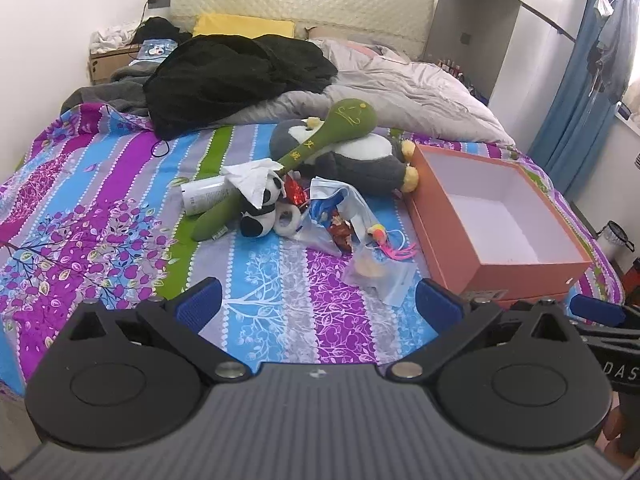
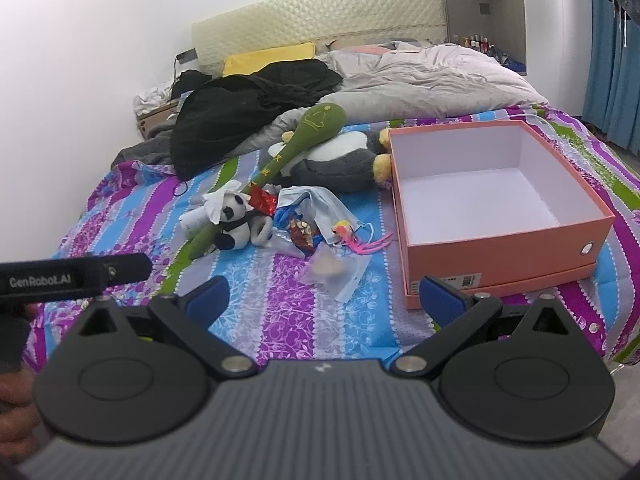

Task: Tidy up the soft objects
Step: 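Move both grippers toward the scattered toys on the bed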

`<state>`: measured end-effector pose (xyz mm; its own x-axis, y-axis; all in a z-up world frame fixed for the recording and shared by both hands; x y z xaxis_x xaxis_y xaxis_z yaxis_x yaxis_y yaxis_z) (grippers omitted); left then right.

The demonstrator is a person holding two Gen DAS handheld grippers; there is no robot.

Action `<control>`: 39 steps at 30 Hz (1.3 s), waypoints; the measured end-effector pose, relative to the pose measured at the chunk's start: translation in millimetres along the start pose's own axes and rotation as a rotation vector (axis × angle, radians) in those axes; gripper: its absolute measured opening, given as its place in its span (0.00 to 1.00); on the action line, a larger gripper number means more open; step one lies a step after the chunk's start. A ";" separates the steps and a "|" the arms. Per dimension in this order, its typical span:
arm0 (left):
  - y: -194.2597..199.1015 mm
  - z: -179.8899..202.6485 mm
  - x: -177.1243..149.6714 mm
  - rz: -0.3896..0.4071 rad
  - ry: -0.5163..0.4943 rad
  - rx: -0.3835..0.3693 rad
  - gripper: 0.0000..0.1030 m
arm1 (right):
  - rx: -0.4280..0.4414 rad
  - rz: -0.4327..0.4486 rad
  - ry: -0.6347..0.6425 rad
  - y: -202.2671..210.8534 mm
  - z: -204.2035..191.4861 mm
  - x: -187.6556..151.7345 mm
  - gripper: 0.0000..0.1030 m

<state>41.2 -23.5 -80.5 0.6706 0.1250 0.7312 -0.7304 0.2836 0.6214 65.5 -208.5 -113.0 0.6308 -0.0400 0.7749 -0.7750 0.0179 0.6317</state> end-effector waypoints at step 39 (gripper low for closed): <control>-29.6 -14.4 -12.4 -0.070 0.018 -0.003 1.00 | -0.027 -0.063 -0.033 -17.7 7.5 -19.4 1.00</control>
<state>56.4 -19.8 -112.0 0.7225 0.1213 0.6807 -0.6810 0.2948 0.6703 66.7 -215.5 -139.4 0.6761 -0.0749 0.7330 -0.7323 0.0414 0.6797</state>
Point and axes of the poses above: each gripper's, at about its wrist camera, not at the fingertips, and y roughly against the way its jaws point, z to its right, x to its top, the point moved 8 cm from there along -y, roughly the way its jaws point, and after that the axes turned 13 degrees about -x, right-handed, at the moved point
